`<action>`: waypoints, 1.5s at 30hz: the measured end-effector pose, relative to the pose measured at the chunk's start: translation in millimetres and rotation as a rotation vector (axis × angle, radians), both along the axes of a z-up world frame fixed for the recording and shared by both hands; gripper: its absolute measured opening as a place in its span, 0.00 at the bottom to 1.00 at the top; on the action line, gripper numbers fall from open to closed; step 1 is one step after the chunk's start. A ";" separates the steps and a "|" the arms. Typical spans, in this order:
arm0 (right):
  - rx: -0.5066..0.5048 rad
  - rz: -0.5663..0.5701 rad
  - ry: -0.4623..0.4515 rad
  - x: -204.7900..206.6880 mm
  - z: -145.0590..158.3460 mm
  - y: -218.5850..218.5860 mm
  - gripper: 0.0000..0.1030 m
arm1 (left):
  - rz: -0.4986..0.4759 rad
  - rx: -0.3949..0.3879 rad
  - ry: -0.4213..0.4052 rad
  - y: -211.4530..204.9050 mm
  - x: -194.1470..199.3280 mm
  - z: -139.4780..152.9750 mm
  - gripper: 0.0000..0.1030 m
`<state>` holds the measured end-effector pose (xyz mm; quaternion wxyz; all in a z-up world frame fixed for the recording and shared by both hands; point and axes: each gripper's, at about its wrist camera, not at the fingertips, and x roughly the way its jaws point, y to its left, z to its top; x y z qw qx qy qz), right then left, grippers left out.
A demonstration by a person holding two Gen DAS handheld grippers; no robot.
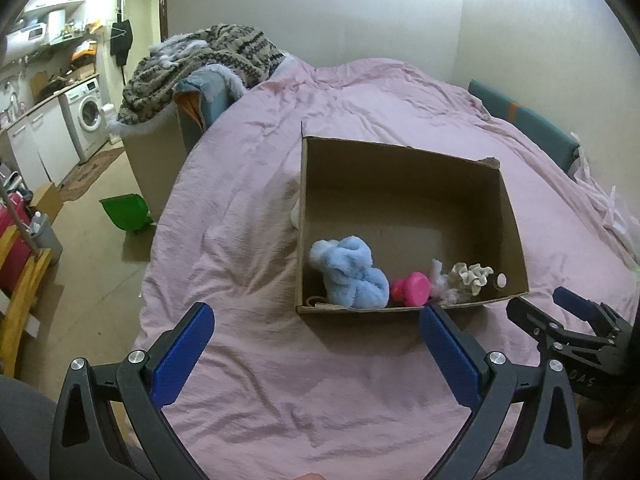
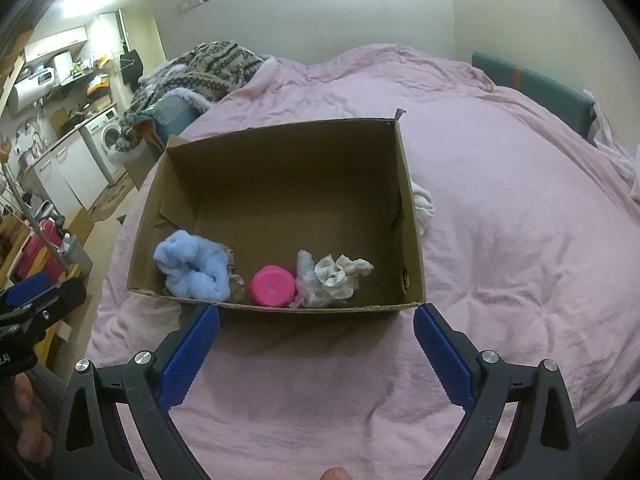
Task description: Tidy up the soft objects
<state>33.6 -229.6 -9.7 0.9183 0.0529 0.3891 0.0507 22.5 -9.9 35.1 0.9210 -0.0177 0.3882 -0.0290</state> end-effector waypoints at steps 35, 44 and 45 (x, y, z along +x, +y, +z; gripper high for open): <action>0.003 -0.008 0.007 1.8 -0.6 -2.5 1.00 | -0.002 -0.008 0.001 -1.3 0.0 0.2 0.99; 0.006 -0.009 0.006 1.4 0.1 -2.7 1.00 | 0.002 -0.007 0.006 -0.1 -0.2 -1.5 0.99; 0.007 -0.009 0.007 1.3 0.1 -2.7 1.00 | 0.003 -0.007 0.007 0.1 -0.1 -2.1 0.99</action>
